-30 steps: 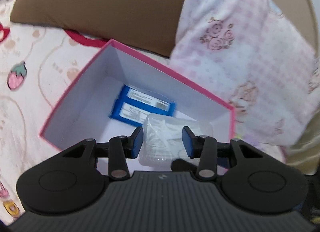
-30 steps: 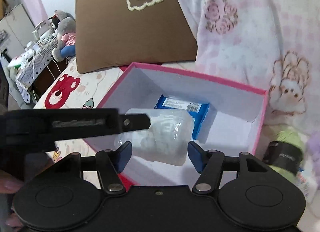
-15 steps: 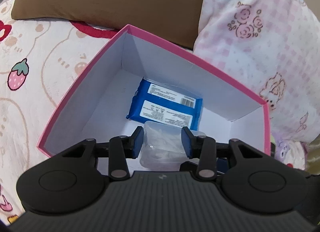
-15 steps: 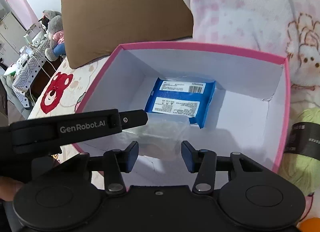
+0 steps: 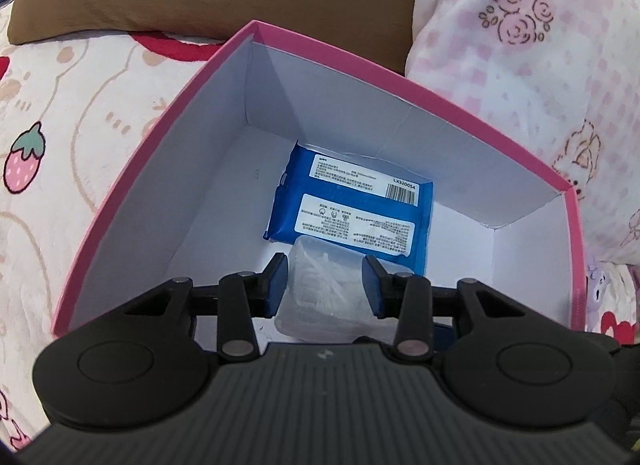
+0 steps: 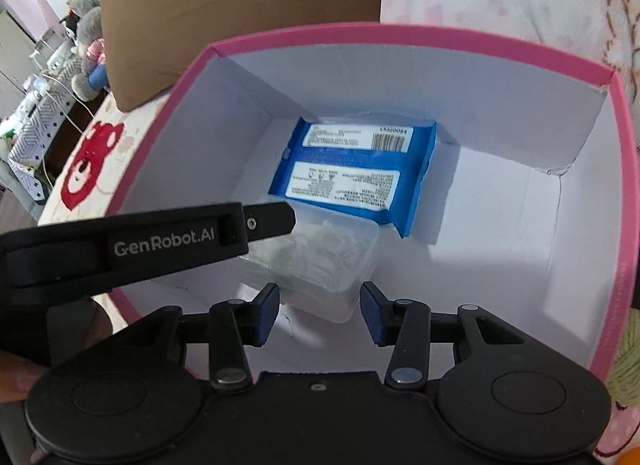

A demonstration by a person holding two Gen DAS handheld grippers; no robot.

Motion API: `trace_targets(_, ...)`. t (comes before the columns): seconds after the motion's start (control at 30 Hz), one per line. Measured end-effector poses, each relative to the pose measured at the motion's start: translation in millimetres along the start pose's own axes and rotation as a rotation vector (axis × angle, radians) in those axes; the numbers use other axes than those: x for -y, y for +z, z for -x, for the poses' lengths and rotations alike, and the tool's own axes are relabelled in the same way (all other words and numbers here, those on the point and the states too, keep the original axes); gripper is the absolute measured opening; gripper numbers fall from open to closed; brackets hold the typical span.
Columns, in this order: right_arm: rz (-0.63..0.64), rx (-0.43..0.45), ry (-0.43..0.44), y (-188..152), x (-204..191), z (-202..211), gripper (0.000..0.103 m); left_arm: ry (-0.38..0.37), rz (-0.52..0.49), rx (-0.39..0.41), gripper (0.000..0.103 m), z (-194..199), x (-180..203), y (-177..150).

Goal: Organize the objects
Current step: 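Lower the floss-pick box beside the blue packet and open the left gripper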

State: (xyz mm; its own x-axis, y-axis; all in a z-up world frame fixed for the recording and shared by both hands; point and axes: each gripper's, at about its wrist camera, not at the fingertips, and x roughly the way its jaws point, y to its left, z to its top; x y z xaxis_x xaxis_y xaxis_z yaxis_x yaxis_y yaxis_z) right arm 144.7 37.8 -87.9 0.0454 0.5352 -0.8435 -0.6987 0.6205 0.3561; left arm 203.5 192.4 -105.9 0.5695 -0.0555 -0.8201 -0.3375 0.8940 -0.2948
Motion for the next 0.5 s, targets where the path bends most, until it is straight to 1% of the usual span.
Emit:
trace_targets(0.1,-0.01,-0.023,-0.018,0,0,-7,0.05,0.007,-0.004,-0.015,0.038,-7,1,0)
trace_targets(0.23,-0.011,-0.023,-0.035,1,-2,-8,0.049,0.023,0.003,-0.018,0.038,-11,-1,-1)
trace_targets(0.37,0.016,0.003,-0.079,2,-9,-6,0.049,0.025,0.0,0.004,0.031,-10,-2,-1)
trace_targets(0.5,0.009,-0.035,-0.094,2,-7,-16,0.048,0.022,-0.012,0.004,0.029,-11,-1,-1)
